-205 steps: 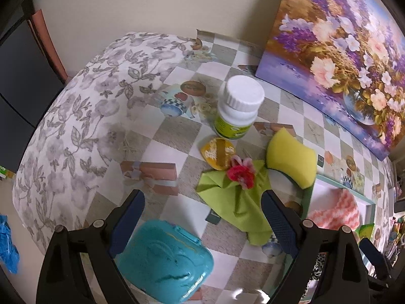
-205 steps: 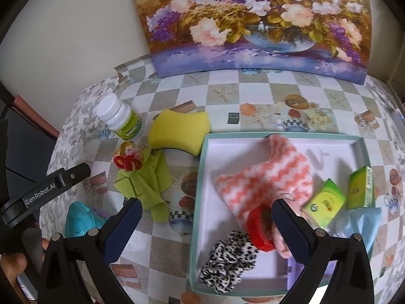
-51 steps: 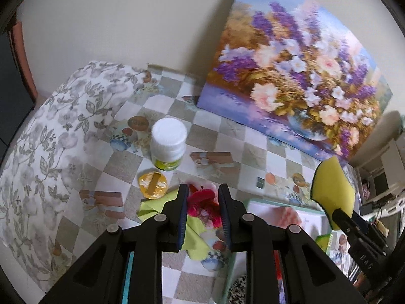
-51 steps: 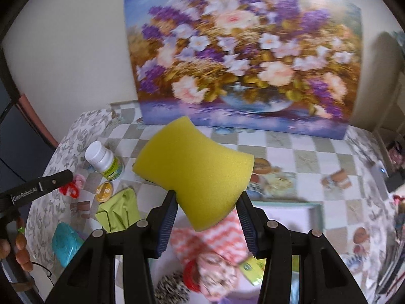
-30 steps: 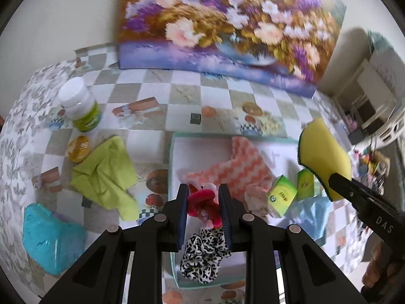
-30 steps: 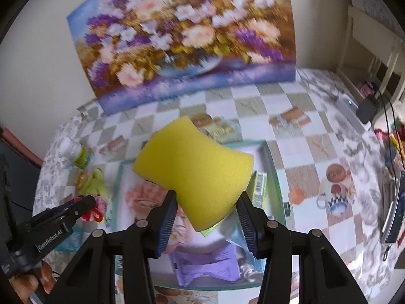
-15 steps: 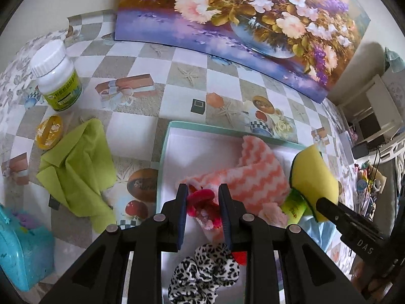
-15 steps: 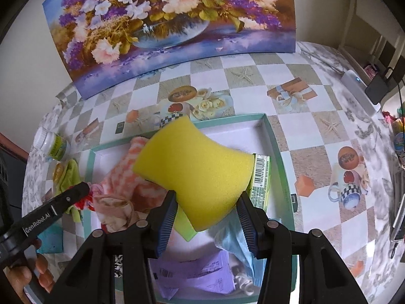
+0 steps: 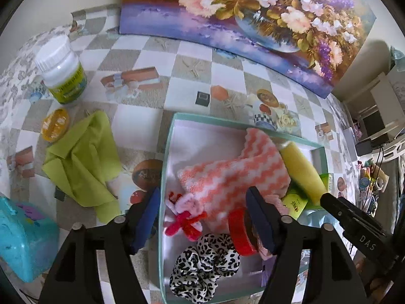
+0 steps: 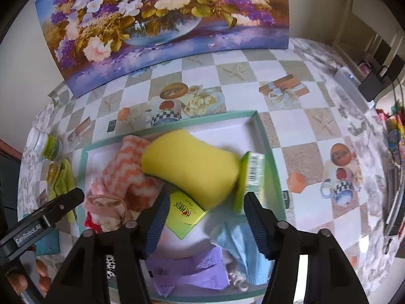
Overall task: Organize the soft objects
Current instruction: 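Carry the sponge and clip into the tray and open both grippers, then grasp the lime-green cloth with the right gripper while the left gripper approaches the gold tin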
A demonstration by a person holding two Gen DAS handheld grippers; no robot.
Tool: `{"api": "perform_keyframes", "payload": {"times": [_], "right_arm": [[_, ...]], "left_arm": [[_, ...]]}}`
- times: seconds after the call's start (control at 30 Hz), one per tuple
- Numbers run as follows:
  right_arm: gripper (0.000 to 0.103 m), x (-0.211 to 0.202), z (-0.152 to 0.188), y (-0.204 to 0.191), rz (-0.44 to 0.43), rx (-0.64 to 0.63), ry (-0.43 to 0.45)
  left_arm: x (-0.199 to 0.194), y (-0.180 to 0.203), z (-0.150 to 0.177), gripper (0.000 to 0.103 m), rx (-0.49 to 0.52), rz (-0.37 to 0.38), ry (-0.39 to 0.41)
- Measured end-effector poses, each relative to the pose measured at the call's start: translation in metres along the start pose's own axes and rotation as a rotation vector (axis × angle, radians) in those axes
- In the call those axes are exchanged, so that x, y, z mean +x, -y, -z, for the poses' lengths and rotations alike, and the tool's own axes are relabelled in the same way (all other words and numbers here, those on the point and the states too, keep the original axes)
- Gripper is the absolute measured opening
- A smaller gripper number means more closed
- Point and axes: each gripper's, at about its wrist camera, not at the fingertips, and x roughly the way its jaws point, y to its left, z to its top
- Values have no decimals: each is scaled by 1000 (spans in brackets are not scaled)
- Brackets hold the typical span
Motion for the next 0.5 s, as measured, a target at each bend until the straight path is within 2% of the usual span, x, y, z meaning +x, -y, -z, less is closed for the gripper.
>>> {"api": "perform_keyframes", "payload": {"times": [0.17,0.23,0.5], "right_arm": [[87,-20,-2,-4,32,-6,34],[90,-25,-3,-5,40,-6,44],[90,-40,-2,-9,53,-5,57]], "left_arm": [[-18,-3,-2,83,1,-39,30],[-24,-6,-3,85,-2,-62,44],[-52,-21,-5,86,-15,-138,109]]}}
